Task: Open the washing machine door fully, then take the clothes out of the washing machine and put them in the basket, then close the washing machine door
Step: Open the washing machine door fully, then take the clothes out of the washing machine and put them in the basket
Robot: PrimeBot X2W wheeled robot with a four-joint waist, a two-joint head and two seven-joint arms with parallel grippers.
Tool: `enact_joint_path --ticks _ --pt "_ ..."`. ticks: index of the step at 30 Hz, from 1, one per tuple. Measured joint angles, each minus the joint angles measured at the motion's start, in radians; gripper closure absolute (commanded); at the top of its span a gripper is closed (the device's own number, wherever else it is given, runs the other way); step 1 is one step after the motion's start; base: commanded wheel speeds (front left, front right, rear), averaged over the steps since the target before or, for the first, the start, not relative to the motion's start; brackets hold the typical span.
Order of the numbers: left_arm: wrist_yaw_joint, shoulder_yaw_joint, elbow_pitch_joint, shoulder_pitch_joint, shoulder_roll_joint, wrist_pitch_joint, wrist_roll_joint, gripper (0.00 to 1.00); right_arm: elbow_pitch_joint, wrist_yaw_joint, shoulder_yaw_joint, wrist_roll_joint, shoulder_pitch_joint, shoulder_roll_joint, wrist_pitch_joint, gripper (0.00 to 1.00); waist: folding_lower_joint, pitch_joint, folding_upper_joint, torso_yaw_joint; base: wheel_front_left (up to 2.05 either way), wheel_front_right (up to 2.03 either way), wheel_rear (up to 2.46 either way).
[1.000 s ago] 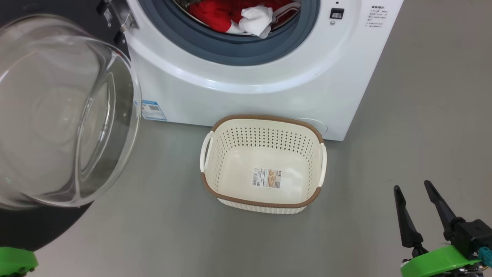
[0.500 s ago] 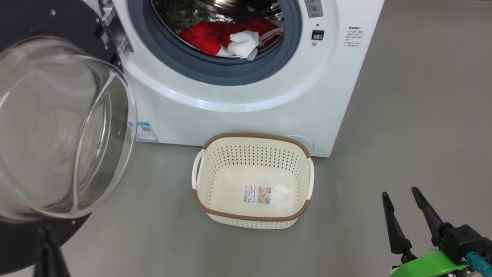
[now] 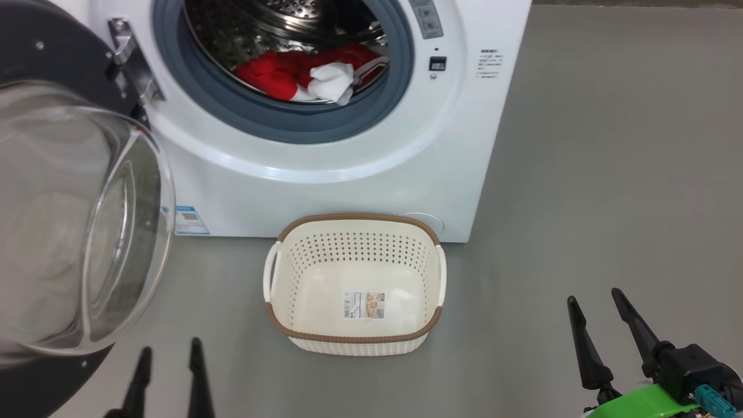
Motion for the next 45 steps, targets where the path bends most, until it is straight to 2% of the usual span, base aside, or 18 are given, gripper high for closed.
enact_joint_path --ticks 14,23,45 --pt "-0.054 -0.105 0.048 -0.007 0.004 0.037 0.021 0.00 -0.005 0.000 0.003 0.006 0.031 0.005 0.000 0.00 0.0000 -0.027 0.0000 -0.094 0.00 0.00 0.00" --pt "-0.044 -0.105 0.050 -0.021 0.014 0.036 0.032 0.00 -0.008 0.000 0.010 0.011 0.040 0.007 0.000 0.00 0.0000 -0.046 0.0000 -0.133 0.00 0.00 0.00" --pt "-0.027 -0.116 0.052 -0.021 0.019 0.033 0.034 0.00 -0.010 0.000 0.010 0.035 0.041 0.007 0.000 0.00 0.0000 -0.056 0.0000 -0.136 0.00 0.00 0.00"
